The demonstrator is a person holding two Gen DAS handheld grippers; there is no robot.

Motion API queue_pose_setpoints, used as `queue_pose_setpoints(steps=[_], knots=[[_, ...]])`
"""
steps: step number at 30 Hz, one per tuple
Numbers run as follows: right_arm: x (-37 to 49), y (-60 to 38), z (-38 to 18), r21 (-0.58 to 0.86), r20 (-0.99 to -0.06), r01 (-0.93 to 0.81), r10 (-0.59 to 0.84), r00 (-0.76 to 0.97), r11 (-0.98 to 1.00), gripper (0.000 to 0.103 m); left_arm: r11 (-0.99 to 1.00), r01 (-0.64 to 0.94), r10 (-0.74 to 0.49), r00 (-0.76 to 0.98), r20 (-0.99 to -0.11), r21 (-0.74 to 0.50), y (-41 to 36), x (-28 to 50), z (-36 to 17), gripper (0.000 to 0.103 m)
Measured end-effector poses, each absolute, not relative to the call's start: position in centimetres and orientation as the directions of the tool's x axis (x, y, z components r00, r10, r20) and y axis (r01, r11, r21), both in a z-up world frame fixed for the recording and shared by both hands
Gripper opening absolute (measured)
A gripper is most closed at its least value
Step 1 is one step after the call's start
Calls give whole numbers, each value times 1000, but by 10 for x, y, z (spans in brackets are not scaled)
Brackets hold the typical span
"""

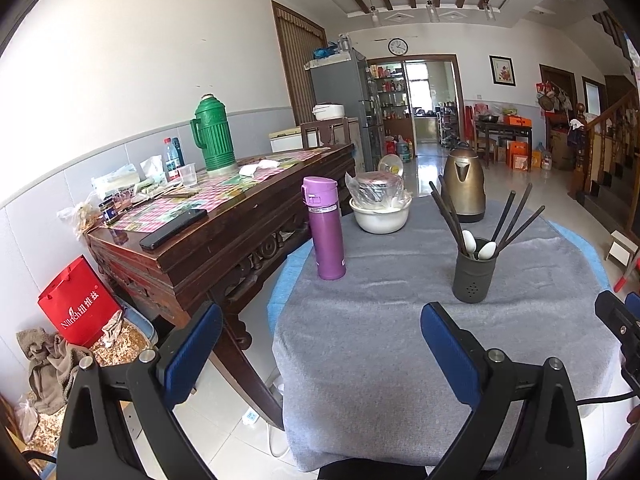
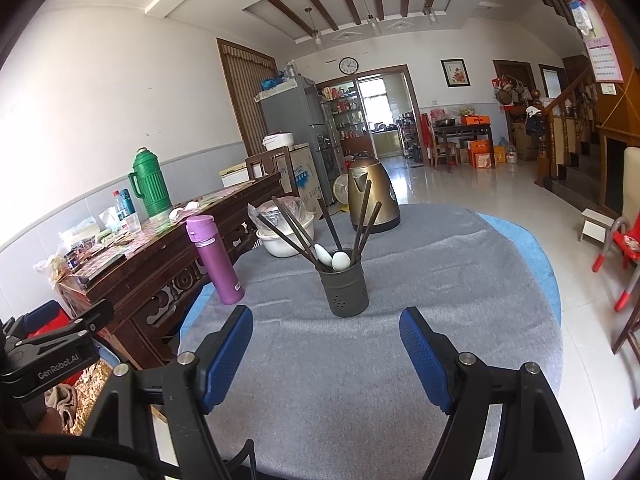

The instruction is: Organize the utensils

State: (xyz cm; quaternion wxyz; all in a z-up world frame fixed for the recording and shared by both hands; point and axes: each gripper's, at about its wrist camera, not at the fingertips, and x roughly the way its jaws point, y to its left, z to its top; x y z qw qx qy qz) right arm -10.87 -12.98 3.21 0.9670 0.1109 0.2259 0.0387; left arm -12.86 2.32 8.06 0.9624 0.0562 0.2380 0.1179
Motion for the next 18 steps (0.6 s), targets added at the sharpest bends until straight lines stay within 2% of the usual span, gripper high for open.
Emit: queue_pose_setpoints(steps=[18], knots=[[-111, -129, 34, 236, -427, -22, 124, 896, 972, 79, 966, -203, 253, 860, -442, 159, 28, -132, 80, 99]])
